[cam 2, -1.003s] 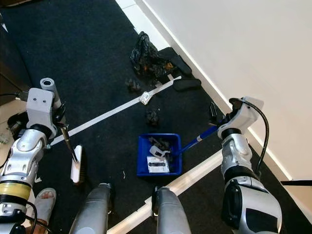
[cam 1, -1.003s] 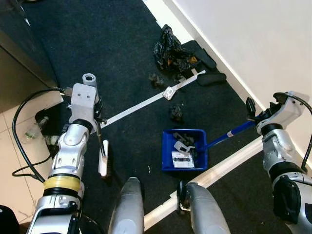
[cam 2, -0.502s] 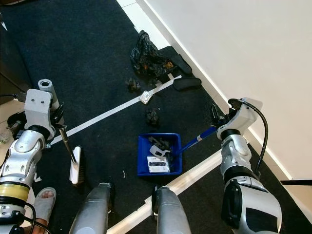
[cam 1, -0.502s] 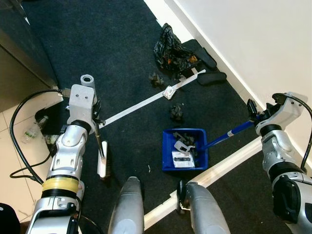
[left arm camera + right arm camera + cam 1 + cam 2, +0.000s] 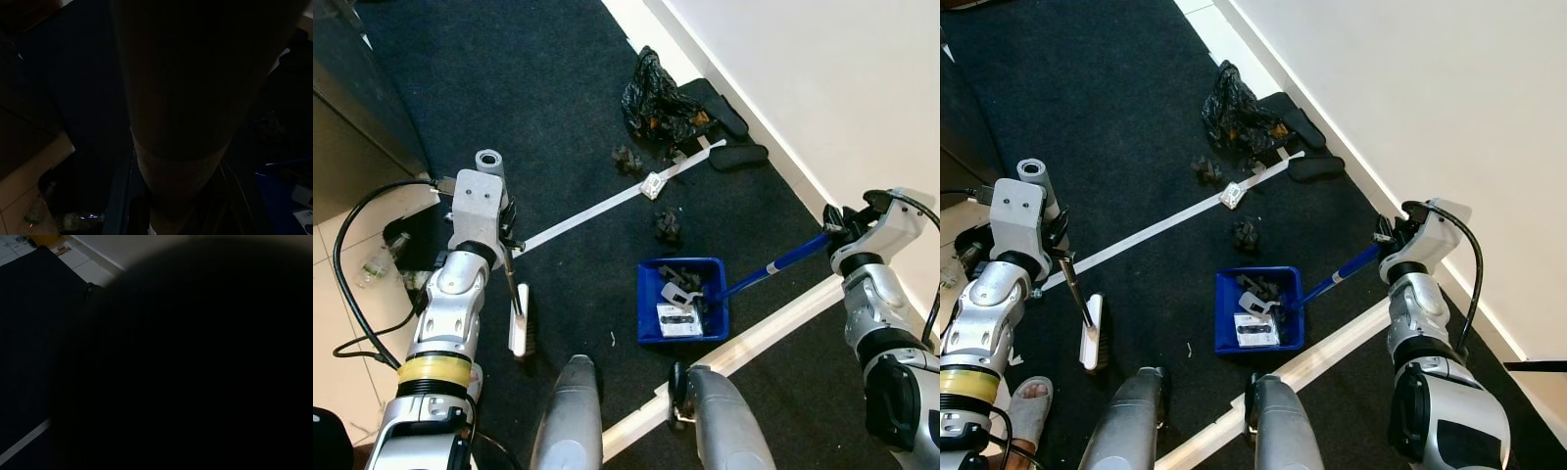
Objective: Sweep floor
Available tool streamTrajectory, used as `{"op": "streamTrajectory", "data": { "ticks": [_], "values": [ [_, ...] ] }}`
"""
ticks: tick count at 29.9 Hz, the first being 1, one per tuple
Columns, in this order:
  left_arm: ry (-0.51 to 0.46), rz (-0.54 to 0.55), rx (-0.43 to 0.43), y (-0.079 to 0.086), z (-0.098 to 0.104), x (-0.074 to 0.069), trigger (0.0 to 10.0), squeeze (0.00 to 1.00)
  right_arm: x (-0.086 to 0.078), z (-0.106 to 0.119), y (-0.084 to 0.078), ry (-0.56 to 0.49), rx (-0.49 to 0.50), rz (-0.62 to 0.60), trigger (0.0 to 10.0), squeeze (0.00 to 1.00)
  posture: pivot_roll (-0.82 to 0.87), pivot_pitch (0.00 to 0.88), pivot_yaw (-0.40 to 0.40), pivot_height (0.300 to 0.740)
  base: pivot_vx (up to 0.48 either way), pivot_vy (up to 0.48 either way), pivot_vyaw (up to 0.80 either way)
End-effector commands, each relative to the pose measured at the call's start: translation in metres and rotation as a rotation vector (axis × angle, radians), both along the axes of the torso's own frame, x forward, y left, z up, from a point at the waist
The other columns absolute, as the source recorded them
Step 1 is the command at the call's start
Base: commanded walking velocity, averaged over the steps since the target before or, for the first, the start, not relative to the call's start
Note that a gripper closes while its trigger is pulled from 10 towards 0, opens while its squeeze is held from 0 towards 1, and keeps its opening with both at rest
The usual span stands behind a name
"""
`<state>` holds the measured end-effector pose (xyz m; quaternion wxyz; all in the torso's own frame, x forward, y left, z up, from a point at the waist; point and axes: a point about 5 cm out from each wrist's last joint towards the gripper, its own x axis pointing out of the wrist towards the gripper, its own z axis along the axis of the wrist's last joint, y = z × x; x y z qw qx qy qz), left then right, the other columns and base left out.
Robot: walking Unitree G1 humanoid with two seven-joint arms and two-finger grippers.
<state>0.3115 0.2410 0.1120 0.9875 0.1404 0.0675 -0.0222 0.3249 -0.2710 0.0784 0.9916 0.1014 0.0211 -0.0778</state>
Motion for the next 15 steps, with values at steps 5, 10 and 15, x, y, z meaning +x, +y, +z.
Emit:
{"op": "streamTrajectory", "data": {
  "ticks": [5,10,15],
  "values": [
    [0.028,-0.014,-0.002,-0.007,-0.010,-0.002,10.0,0.00,-0.014,-0.014,-0.013,0.060,0.007,-0.072,0.0,0.00,0.20,0.263,-0.062,0.740,0.000,0.000,0.00],
    [0.013,-0.029,-0.013,-0.019,-0.010,0.004,10.0,0.00,-0.012,-0.005,-0.017,0.003,-0.011,-0.138,0.0,0.00,0.16,0.238,-0.077,0.740,0.000,0.000,0.00],
    [-0.009,-0.044,-0.020,-0.027,-0.008,0.008,10.0,0.00,-0.008,0.006,-0.021,-0.044,-0.022,-0.150,0.0,0.00,0.14,0.223,-0.083,0.740,0.000,0.000,0.00]
  ]
}}
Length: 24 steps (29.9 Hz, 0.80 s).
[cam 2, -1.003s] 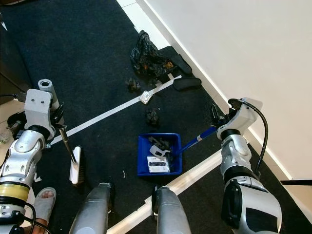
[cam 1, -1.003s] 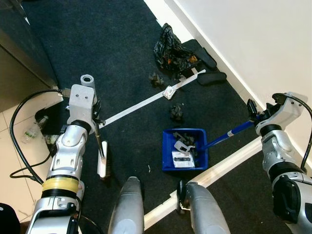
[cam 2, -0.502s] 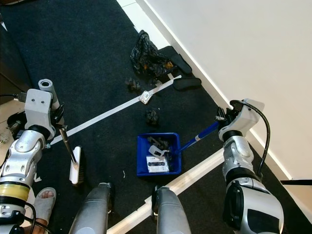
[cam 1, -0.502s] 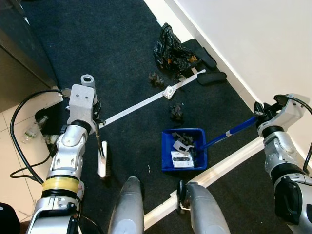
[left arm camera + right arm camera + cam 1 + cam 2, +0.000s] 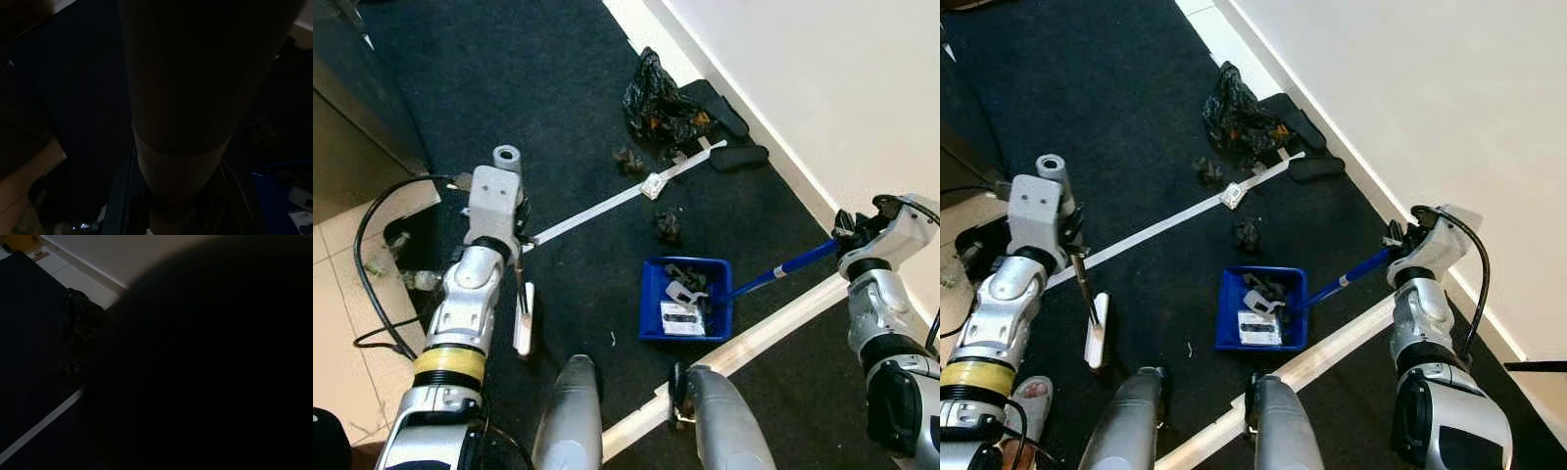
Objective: Sweep floor
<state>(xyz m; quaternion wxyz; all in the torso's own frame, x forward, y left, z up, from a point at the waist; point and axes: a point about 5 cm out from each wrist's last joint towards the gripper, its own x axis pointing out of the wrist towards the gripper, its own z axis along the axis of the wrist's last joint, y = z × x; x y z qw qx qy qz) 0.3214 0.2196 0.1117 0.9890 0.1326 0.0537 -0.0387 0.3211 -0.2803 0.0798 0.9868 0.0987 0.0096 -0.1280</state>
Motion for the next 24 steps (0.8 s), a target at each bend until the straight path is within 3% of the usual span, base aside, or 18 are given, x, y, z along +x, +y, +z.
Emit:
{"op": "streamTrajectory", "data": {
  "ticks": [1,3,9,18,24],
  "values": [
    [0.007,-0.016,0.000,-0.008,-0.006,-0.001,10.0,0.00,-0.003,0.008,-0.012,-0.044,-0.025,-0.042,0.0,0.00,0.14,0.221,-0.083,0.740,0.000,0.000,0.00],
    [-0.006,-0.028,0.003,-0.010,-0.003,0.000,10.0,0.00,0.005,0.022,-0.011,-0.096,-0.050,0.010,0.0,0.00,0.13,0.214,-0.083,0.740,0.000,0.000,0.00],
    [-0.010,-0.028,0.000,-0.009,-0.003,-0.001,10.0,0.00,0.012,0.030,-0.009,-0.116,-0.028,0.040,0.0,0.00,0.12,0.206,-0.089,0.740,0.000,0.000,0.00],
    [0.001,-0.043,0.008,-0.015,-0.012,-0.005,10.0,0.00,0.011,0.020,0.005,-0.102,-0.027,0.076,0.0,0.00,0.13,0.215,-0.084,0.740,0.000,0.000,0.00],
    [-0.017,-0.061,0.015,-0.016,-0.005,0.002,10.0,0.00,0.007,0.019,-0.003,-0.084,-0.058,0.024,0.0,0.00,0.14,0.219,-0.073,0.740,0.000,0.000,0.00]
  ]
}}
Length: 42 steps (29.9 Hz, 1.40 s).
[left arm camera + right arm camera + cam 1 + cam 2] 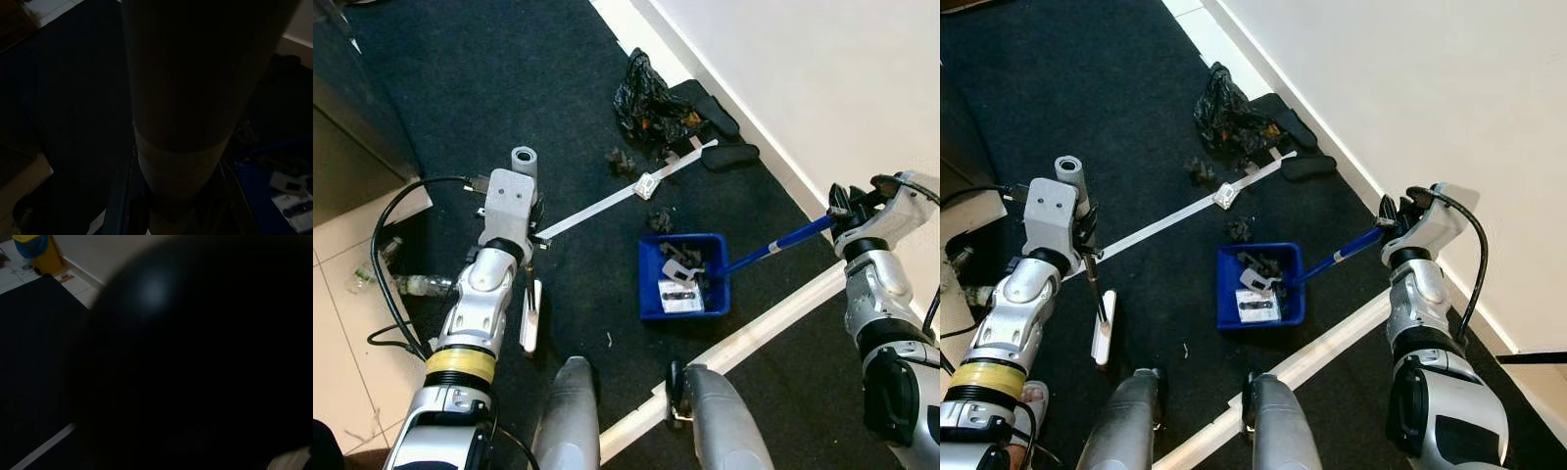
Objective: Sweep floor
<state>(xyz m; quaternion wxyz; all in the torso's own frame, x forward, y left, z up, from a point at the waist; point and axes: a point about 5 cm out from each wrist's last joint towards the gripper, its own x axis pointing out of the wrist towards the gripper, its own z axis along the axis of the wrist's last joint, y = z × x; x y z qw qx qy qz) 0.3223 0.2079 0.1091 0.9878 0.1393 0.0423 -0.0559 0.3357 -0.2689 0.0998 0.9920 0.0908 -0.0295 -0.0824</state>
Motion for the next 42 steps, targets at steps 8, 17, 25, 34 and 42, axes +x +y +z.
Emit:
{"op": "streamTrajectory", "data": {
  "ticks": [8,17,25,34,42],
  "values": [
    [-0.013,0.002,-0.050,-0.005,0.002,0.007,10.0,0.00,-0.006,0.004,-0.020,-0.009,-0.021,-0.098,0.0,0.00,0.14,0.209,-0.076,0.740,0.000,0.000,0.00],
    [0.015,0.067,-0.100,-0.014,-0.011,0.004,10.0,0.00,-0.011,-0.007,-0.014,-0.010,0.035,-0.140,0.0,0.00,0.13,0.131,-0.089,0.740,0.000,-0.320,0.00],
    [0.020,0.059,-0.094,-0.015,-0.013,0.008,10.0,0.00,-0.017,-0.017,-0.010,-0.007,0.069,-0.189,0.0,0.00,0.12,0.055,-0.064,0.740,0.000,-0.480,0.00],
    [0.057,0.066,-0.081,-0.011,-0.021,0.007,10.0,0.00,-0.025,-0.024,-0.012,-0.015,0.094,-0.245,0.0,0.00,0.10,0.009,-0.049,0.740,0.000,-0.373,0.00],
    [0.070,0.061,-0.082,-0.008,-0.028,0.003,10.0,0.00,-0.033,-0.035,-0.014,0.019,0.171,-0.340,10.0,0.00,0.10,0.000,-0.060,0.740,0.000,0.000,0.00]
  ]
}}
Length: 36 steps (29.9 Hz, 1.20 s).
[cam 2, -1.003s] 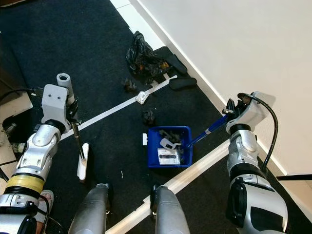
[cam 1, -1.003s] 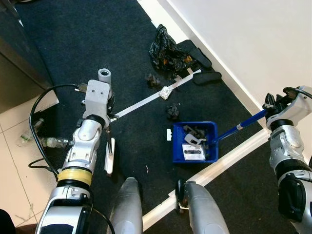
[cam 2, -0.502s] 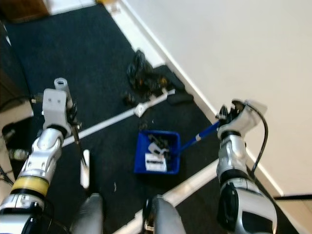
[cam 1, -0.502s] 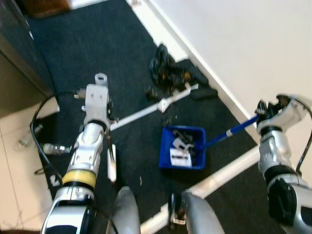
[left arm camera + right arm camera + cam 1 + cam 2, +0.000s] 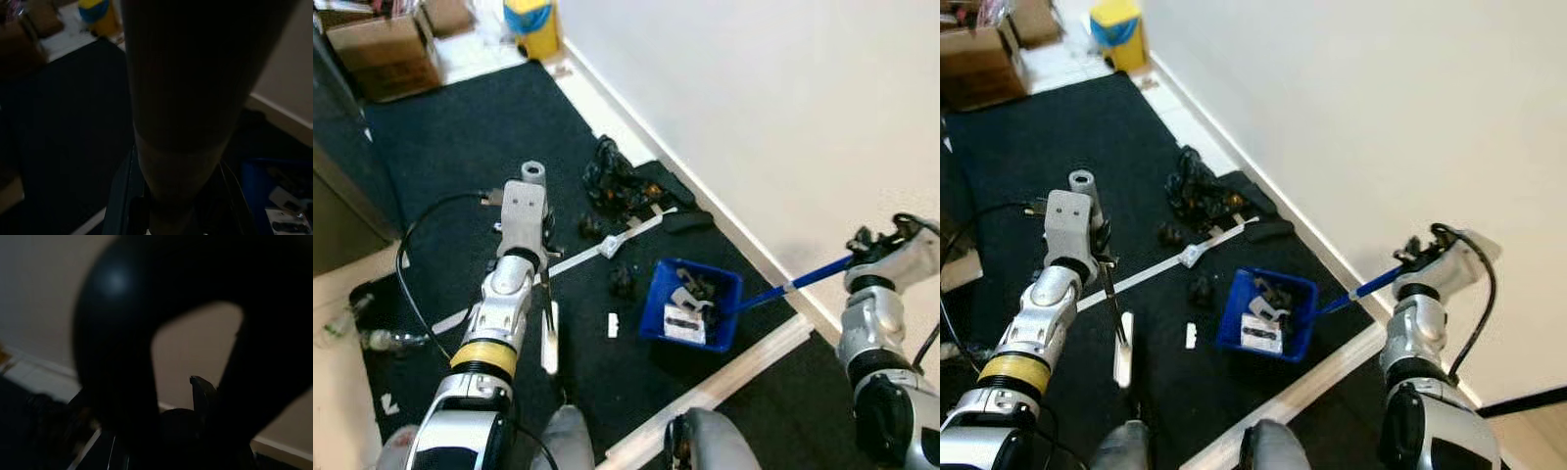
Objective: Sweep floor
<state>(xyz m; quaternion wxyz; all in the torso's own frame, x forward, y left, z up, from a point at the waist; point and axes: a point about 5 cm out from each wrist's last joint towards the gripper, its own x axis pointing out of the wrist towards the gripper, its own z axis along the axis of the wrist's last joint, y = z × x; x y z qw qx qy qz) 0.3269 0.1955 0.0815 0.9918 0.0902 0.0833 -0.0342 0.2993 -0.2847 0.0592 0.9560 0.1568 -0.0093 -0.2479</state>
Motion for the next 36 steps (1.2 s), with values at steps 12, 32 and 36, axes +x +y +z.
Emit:
{"op": "streamTrajectory", "data": {
  "ticks": [12,32,36],
  "values": [
    [0.021,-0.002,-0.003,-0.002,-0.010,-0.003,10.0,0.00,0.002,-0.015,0.012,0.142,0.065,-0.017,10.0,0.00,0.08,0.000,-0.059,0.740,0.000,0.000,0.00],
    [0.030,-0.017,-0.023,-0.019,-0.016,-0.002,10.0,0.00,-0.005,-0.023,0.027,0.144,-0.018,0.065,10.0,0.00,0.06,0.000,-0.057,0.740,0.000,-0.408,-0.32],
    [0.030,-0.020,-0.024,-0.020,-0.016,-0.002,10.0,0.00,-0.005,-0.022,0.027,0.142,-0.022,0.064,10.0,0.00,0.06,0.000,-0.059,0.740,0.000,-0.480,-0.80]
  ]
}}
